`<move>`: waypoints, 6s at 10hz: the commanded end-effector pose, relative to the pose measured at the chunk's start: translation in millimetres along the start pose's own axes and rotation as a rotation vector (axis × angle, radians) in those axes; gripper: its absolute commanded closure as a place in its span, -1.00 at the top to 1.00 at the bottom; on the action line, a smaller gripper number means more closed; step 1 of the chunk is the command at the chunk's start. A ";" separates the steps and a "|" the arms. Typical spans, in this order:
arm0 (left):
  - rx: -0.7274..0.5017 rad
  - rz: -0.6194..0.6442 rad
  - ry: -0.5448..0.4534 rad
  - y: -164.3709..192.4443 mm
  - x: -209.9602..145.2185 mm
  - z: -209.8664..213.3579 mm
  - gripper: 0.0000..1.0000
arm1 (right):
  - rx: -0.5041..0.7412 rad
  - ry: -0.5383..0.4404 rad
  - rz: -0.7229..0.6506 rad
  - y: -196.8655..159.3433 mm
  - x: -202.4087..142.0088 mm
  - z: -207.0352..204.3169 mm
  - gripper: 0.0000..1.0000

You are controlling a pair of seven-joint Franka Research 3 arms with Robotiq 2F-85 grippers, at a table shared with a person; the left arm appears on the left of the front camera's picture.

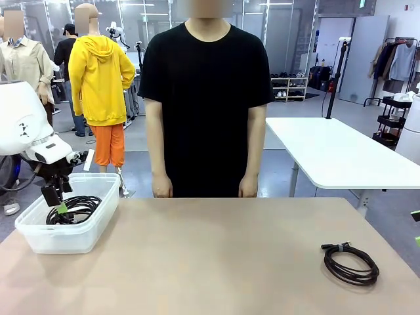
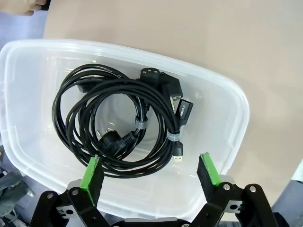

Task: Organize and store the cables.
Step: Place the USB Extension Cable into the Organizing box.

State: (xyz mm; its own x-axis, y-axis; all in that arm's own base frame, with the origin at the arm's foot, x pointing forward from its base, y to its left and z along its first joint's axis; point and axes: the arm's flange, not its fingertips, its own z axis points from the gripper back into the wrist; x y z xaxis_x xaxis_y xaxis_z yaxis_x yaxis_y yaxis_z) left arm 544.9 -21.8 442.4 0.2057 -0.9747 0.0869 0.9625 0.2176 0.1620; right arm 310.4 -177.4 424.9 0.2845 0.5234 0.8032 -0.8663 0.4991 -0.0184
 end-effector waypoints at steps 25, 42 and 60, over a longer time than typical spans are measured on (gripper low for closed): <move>0.003 0.032 -0.675 -139.5 -153.8 88.4 1.00 | -0.003 -0.014 -0.009 -1.2 2.8 0.8 1.00; 0.003 0.032 -0.675 -139.5 -153.8 88.4 1.00 | 0.077 0.717 0.219 -58.7 94.5 -152.8 1.00; 0.003 0.032 -0.675 -139.5 -153.8 88.4 1.00 | 0.174 0.823 0.210 -120.4 30.1 -262.2 -0.37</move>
State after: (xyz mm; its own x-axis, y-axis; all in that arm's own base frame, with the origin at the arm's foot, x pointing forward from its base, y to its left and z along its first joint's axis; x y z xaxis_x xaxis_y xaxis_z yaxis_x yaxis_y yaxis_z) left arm 362.6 103.0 491.5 0.0638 -0.7326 0.6777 0.9580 0.2353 0.1642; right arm 525.5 -43.7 295.4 0.2523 0.9606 0.1164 -0.9676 0.2515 0.0215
